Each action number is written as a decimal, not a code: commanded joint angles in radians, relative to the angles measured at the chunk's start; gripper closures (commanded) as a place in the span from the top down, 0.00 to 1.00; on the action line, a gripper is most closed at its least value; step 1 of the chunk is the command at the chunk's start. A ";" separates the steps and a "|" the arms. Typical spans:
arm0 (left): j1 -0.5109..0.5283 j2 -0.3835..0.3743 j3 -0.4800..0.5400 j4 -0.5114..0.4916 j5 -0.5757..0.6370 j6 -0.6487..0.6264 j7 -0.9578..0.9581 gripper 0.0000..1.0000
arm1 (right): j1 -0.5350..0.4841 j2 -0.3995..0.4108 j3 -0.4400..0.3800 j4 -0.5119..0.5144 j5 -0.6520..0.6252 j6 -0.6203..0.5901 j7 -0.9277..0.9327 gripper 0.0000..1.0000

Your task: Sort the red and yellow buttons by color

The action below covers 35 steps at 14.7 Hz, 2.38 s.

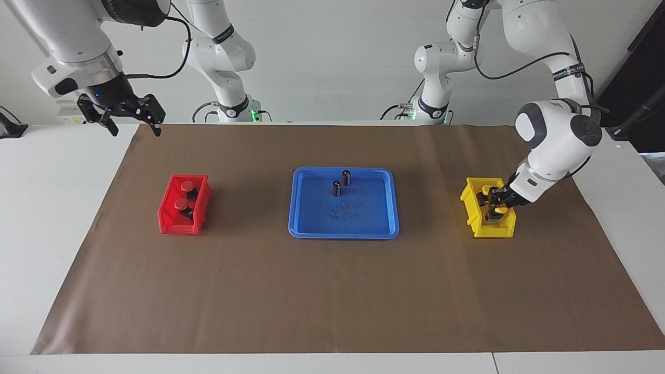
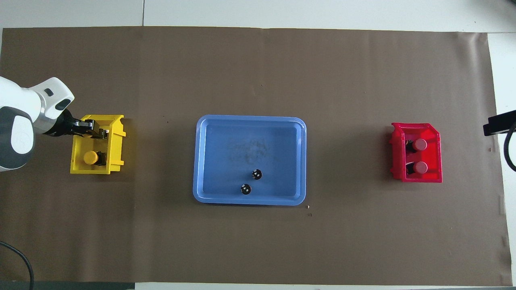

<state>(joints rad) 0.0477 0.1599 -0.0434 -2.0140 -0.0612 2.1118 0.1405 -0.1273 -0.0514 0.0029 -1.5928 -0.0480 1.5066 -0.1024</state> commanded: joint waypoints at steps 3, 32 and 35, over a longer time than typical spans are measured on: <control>0.006 -0.026 -0.004 -0.049 0.015 0.056 0.005 0.44 | 0.030 0.010 -0.045 0.005 0.017 -0.008 0.010 1.00; -0.080 -0.155 -0.035 0.532 0.064 -0.676 0.013 1.00 | 0.089 0.002 -0.080 0.008 0.039 -0.066 -0.003 1.00; -0.068 -0.158 -0.027 0.532 0.067 -0.668 0.014 1.00 | 0.089 0.002 -0.080 0.008 0.039 -0.066 -0.005 1.00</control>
